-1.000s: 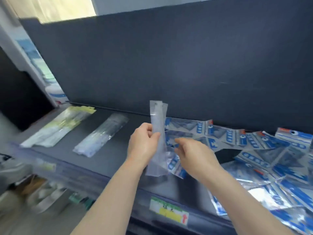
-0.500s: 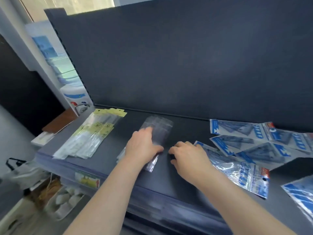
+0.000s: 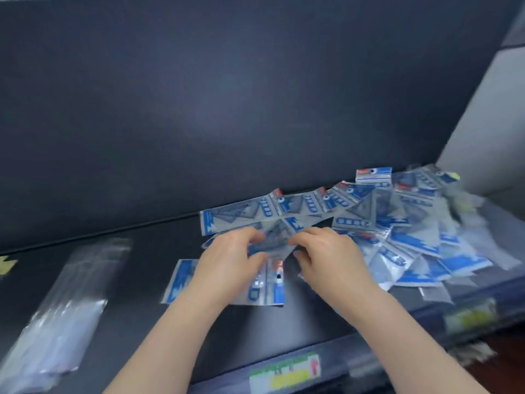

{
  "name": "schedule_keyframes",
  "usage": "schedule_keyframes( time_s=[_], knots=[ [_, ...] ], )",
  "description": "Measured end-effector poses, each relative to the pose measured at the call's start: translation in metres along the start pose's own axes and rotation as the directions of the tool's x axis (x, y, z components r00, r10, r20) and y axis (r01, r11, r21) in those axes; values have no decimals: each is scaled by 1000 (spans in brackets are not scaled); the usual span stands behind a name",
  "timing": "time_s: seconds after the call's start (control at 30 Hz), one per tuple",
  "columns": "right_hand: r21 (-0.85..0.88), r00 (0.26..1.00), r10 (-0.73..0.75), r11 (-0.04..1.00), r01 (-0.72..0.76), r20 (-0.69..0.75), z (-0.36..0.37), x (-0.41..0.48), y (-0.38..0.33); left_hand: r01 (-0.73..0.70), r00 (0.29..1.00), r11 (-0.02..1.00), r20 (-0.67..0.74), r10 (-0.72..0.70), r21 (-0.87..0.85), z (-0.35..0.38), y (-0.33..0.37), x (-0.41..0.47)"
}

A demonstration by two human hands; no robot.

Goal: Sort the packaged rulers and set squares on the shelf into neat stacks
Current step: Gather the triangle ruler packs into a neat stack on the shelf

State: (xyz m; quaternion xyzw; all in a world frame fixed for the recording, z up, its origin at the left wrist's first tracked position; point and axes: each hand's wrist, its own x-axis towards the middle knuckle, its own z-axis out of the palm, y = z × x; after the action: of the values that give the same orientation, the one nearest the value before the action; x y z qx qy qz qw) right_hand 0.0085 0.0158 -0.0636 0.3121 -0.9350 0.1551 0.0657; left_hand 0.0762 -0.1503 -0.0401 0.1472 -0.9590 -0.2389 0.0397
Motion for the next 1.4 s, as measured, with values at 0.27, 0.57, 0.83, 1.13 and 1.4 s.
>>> schedule_keyframes(
  time_s=[0.27, 0.57, 0.83, 1.13, 1.4],
  knots=[
    [-25, 911, 397, 915, -402, -112, -60, -41, 183, -271, 961, 962, 44, 273, -36, 92, 160, 45],
    [-4, 787, 615, 788, -616, -51, -78, -34, 317, -336, 929, 941, 177, 323, 43, 179, 281, 83],
    [79, 804, 559, 809, -582, 202, -86, -18, 361, -372, 918, 850, 280, 280, 372, 175, 271, 99],
    [196, 812, 518, 796, -573, 269, -99, -42, 375, -274, 958, 907, 177, 226, 320, 174, 300, 105],
    [345, 823, 514, 748, -567, 240, -108, -62, 374, -517, 816, 822, 427, 389, 240, 207, 323, 91]
  ],
)
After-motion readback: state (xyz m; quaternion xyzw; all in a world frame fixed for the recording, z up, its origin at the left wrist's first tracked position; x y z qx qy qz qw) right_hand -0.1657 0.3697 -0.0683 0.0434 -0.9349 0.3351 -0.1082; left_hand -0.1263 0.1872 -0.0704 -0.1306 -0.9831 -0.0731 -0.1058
